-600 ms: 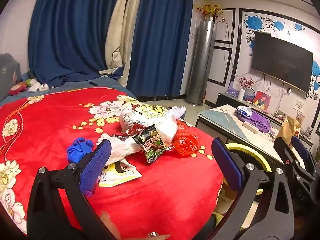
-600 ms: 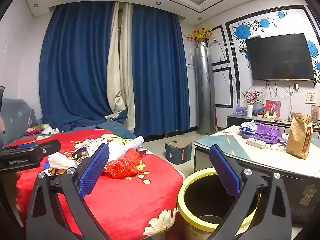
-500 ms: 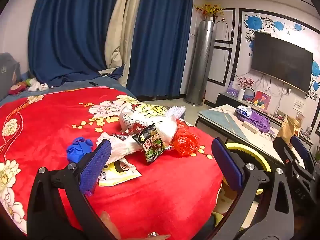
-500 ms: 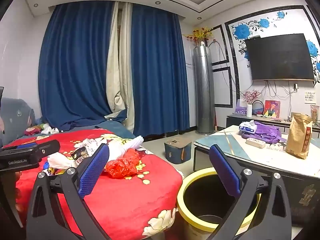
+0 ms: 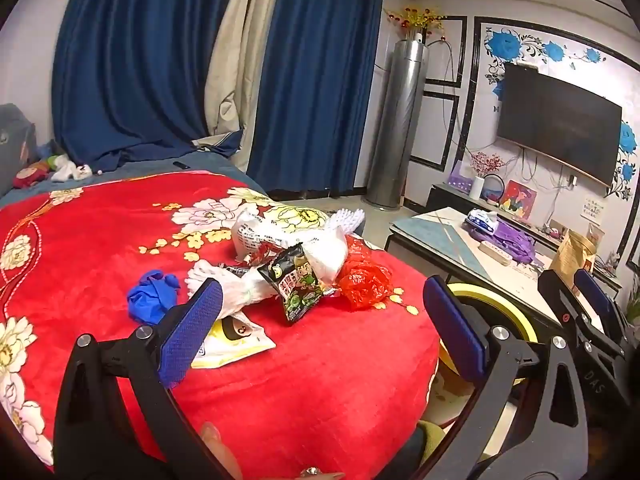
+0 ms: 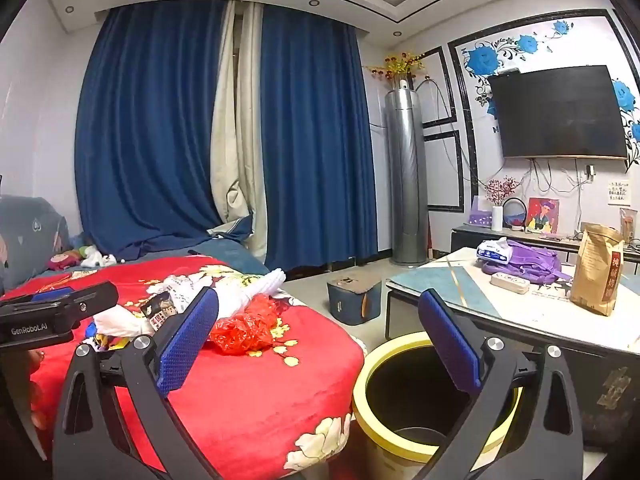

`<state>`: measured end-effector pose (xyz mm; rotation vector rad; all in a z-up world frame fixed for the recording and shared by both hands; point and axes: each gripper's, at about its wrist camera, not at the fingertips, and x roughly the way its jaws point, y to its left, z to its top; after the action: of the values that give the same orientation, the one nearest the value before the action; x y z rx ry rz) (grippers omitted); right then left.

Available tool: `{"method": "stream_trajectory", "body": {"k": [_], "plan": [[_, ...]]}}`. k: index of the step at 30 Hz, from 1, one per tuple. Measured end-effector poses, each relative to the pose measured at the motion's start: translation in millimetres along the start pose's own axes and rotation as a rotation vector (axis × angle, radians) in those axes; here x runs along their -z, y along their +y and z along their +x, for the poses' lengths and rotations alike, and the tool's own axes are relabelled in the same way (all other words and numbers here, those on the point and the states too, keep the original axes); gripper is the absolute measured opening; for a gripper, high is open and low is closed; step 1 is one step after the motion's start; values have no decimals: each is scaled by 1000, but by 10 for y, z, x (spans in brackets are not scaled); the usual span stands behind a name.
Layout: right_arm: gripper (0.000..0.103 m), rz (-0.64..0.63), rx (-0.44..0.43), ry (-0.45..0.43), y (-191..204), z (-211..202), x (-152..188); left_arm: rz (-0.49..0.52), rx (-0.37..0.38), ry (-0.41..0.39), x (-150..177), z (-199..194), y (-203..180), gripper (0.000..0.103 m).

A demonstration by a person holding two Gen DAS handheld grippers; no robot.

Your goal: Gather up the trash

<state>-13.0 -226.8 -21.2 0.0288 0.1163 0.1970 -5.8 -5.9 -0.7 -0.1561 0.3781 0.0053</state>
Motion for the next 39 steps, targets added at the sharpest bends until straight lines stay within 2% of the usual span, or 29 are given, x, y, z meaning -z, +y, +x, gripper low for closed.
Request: {"method": "stream_trajectory", "body": {"k": [39], "plan": [[98, 2, -3, 10, 47, 10, 43, 2, 3, 1, 1, -47, -14, 92]]}}
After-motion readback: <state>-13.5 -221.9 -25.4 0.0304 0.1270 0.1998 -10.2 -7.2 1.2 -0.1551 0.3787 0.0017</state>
